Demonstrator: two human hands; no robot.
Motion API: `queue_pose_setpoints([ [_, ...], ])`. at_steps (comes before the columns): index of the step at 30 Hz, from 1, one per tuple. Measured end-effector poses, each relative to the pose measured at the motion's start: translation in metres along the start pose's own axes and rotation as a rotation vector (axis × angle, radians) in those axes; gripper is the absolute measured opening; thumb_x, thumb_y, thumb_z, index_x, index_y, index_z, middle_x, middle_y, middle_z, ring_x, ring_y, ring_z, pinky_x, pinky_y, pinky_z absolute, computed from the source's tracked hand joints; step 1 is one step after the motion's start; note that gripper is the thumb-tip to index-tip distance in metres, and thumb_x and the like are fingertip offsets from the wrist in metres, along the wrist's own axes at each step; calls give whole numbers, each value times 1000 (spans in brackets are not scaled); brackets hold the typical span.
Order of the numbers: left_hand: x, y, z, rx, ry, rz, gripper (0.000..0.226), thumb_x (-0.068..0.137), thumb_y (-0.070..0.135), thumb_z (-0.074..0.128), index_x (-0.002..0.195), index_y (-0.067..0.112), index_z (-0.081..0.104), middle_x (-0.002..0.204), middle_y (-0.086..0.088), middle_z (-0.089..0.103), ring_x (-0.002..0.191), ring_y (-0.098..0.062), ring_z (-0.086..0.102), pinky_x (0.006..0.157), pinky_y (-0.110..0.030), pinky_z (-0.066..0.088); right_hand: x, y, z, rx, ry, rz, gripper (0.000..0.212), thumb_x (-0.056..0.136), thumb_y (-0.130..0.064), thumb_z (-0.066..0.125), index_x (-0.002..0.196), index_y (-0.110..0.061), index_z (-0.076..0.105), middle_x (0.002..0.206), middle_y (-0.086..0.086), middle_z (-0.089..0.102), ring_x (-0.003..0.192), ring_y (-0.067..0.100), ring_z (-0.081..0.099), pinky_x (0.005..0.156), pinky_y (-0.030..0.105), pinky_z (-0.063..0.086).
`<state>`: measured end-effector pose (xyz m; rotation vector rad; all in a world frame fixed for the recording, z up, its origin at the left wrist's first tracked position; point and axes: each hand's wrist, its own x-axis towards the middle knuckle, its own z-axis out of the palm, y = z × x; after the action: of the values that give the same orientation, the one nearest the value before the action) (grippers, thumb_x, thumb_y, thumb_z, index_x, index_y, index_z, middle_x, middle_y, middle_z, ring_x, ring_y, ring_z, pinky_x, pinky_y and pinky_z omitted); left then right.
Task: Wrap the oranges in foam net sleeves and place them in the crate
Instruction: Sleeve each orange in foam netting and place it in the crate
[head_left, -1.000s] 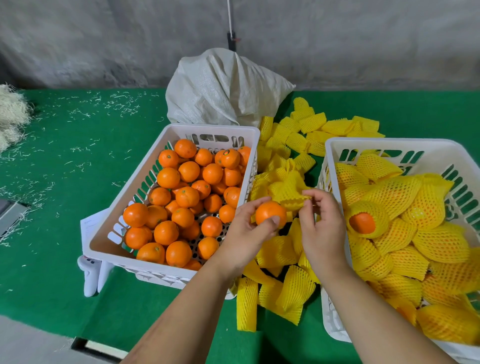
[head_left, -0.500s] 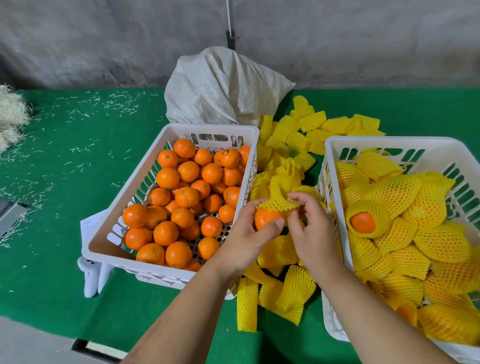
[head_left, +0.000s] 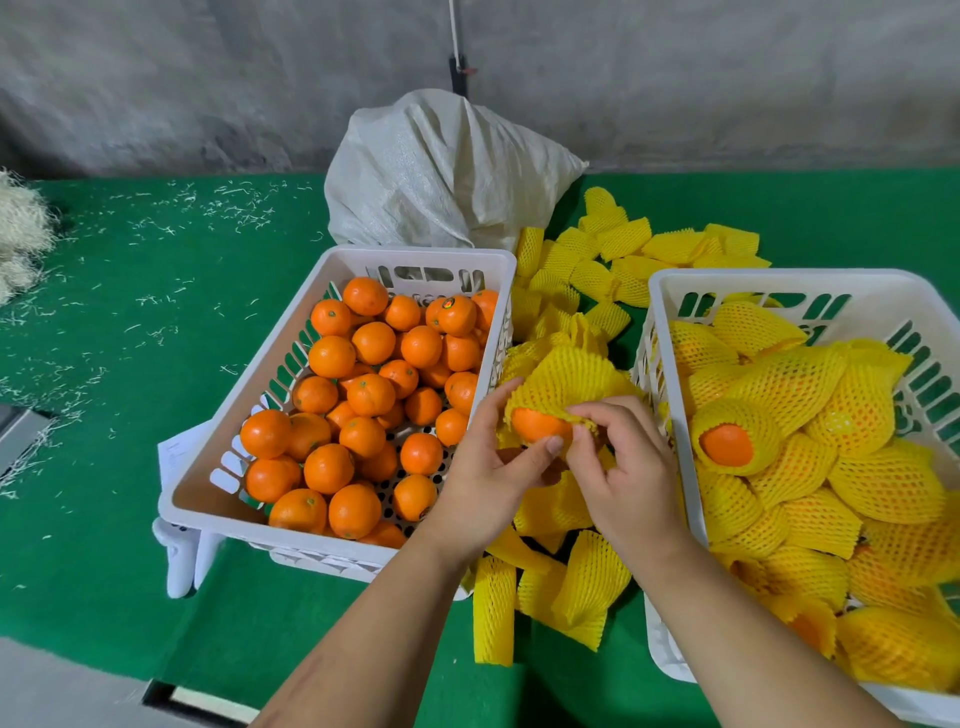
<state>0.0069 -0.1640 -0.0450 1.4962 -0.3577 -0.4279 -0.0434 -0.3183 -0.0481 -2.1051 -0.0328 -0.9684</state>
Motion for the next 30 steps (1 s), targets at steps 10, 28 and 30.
queue_pose_setpoints([
  [10,6,3,17,44,343,5,67,72,60,84,122,25,57,102,10,73,92,-13,69,81,-38,59,2,-2,2,-12,26,-31,18,94,-4,54,102,5,67,102,11,60,98,6,52,85,10,44],
  [28,4,-3,8,160,252,112,49,93,-4,71,123,33,59,98,9,75,89,-10,74,71,-19,57,13,-3,-4,1155,-371,1030,57,91,-43,67,142,-23,54,135,8,67,111,21,70,81,33,54],
  [30,5,-3,10,121,288,123,35,98,-2,63,115,28,68,86,13,75,76,-1,71,63,-12,53,15,1,-5,1168,-316,1080,62,89,-45,64,143,-16,53,133,14,67,94,19,69,72,31,49],
])
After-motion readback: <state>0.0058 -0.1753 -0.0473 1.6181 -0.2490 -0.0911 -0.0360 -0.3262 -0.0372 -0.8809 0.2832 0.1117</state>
